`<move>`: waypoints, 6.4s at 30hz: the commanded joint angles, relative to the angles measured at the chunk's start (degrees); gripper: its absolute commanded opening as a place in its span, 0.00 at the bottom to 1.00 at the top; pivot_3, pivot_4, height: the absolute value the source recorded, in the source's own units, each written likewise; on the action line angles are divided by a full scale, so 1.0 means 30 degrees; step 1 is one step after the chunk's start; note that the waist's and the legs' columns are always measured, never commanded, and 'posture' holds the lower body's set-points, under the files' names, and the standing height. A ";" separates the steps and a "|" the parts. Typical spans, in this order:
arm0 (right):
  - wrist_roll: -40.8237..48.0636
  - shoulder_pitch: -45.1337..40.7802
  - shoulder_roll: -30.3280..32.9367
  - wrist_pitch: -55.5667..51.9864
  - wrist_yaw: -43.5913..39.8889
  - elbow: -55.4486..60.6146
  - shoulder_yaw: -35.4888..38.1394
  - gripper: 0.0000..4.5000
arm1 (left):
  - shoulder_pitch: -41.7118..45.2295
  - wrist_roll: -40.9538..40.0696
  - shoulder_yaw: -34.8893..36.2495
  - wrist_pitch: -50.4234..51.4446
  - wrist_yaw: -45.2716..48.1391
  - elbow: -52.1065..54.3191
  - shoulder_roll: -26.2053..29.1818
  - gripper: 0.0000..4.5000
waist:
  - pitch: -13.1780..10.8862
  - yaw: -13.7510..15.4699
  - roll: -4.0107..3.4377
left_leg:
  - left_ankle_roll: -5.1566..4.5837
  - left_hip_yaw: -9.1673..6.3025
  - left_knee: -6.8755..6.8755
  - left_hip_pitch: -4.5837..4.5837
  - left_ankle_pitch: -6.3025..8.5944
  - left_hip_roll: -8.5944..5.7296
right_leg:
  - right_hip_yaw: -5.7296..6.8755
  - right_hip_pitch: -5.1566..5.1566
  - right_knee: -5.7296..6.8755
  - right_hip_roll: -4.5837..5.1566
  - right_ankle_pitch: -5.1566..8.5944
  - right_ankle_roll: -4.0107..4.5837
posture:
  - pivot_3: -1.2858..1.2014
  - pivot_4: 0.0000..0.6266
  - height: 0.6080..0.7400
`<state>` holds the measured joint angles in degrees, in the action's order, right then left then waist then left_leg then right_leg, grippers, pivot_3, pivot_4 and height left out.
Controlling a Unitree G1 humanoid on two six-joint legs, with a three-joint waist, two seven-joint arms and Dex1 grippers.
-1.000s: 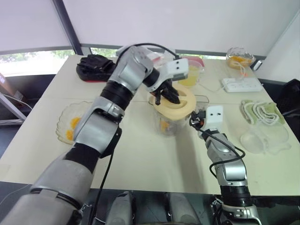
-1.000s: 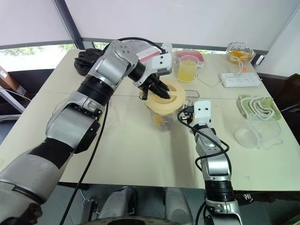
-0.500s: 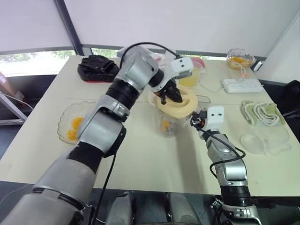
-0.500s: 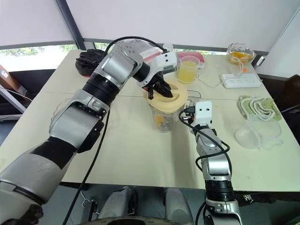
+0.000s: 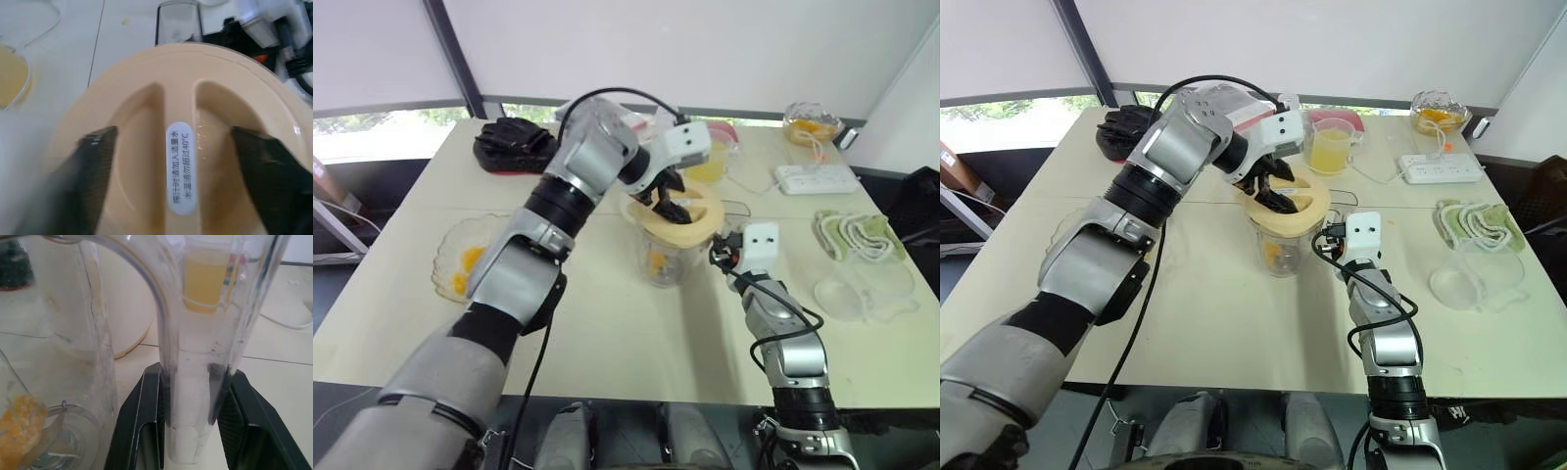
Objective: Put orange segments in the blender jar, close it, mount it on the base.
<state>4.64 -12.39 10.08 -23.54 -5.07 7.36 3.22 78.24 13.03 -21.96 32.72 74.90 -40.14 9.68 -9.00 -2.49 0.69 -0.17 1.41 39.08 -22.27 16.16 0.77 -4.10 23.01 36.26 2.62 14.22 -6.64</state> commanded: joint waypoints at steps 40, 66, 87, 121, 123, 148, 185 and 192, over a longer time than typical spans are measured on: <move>-0.0430 -0.0687 0.0654 0.0889 -0.1283 0.0467 -0.0113 0.19 | 0.4300 -0.7790 0.3777 1.0094 0.1812 -0.0763 0.4450 0.99 | -0.0270 -0.0233 0.0042 | -0.0021 0.0023 -0.0076 -0.0413 0.0009 -0.0022 | -0.0004 0.0488 0.0030 -0.0046 -0.0045 -0.0104 | 0.52 0.24 1.00; 0.0738 -0.2309 0.2544 -0.0045 -0.2109 0.0959 0.2107 0.19 | -0.8447 -1.0579 1.0167 0.0838 -0.7968 0.5708 0.6261 0.99 | -0.0286 0.0481 0.0050 | 0.0011 0.0045 0.0022 -0.0409 -0.0008 -0.0037 | -0.0001 0.0483 0.0146 0.0037 -0.0059 -0.0092 | 0.52 0.24 1.00; 0.3921 -0.8727 0.5592 -0.5074 -0.1615 0.1631 0.5979 0.19 | -1.7650 -0.8363 0.8435 -0.2641 -1.7615 1.3703 0.0840 0.99 | -0.0287 0.0461 0.0040 | 0.0094 0.0049 0.0014 -0.0374 -0.0057 -0.0011 | -0.0015 0.0506 0.0225 0.0032 -0.0083 -0.0047 | 0.52 0.24 1.00; 0.2533 -2.3081 0.2864 0.5485 -0.0420 -2.3059 0.4492 0.19 | -2.2052 -0.5982 0.7125 -0.3541 -2.1142 1.7808 0.0393 0.99 | -0.0308 0.0411 0.0006 | 0.0124 0.0082 -0.0370 -0.0410 -0.0068 0.0020 | 0.0027 0.0586 -0.0040 0.0090 -0.0091 -0.0042 | 0.52 0.24 1.00; 0.2543 -2.2974 0.2626 0.5457 -0.0536 -2.2868 0.4424 0.19 | -2.2211 -0.5952 0.7096 -0.3383 -2.1115 1.8057 0.0460 0.99 | -0.0308 0.0407 0.0006 | 0.0128 0.0085 -0.0381 -0.0423 -0.0070 0.0021 | 0.0028 0.0603 -0.0039 0.0092 -0.0091 -0.0042 | 0.52 0.24 1.00; 0.1939 -2.0591 0.2501 0.1589 -0.0644 -1.6784 0.3046 0.19 | -2.1761 -0.5744 0.6754 -0.3181 -1.9568 1.7886 0.1687 0.99 | -0.0308 -0.0019 0.0006 | 0.0224 0.0076 -0.0378 -0.0420 -0.0126 0.0017 | 0.0046 0.0603 -0.0018 0.0107 -0.0100 -0.0032 | 0.52 0.24 1.00; 0.1954 -1.7260 0.2296 -0.0805 -0.1755 -1.3350 0.2321 0.92 | -2.1994 -0.5751 0.6324 -0.2660 -1.9103 1.8277 0.1745 1.00 | -0.0299 -0.0021 0.0007 | 0.0228 0.0073 -0.0371 -0.0403 -0.0131 0.0019 | 0.0050 0.0592 -0.0002 0.0098 -0.0101 -0.0033 | 0.52 0.24 1.00; 0.2579 -1.4835 0.2617 -0.3619 -0.1890 -0.7862 0.2526 0.92 | -2.2031 -0.5853 0.6336 -0.2585 -1.9047 1.8265 0.1698 1.00 | -0.0298 -0.0007 0.0008 | 0.0229 0.0058 -0.0371 -0.0403 -0.0131 0.0021 | 0.0055 0.0593 0.0008 0.0099 -0.0101 -0.0033 | 0.52 0.24 1.00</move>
<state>11.14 -56.95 17.13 -32.81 -10.59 -21.58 10.08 11.86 -4.25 -2.91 25.10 17.50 12.29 14.67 -9.89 -2.51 0.72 0.51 1.59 37.98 -23.48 15.77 0.84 -3.94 24.79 36.29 2.92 13.92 -6.74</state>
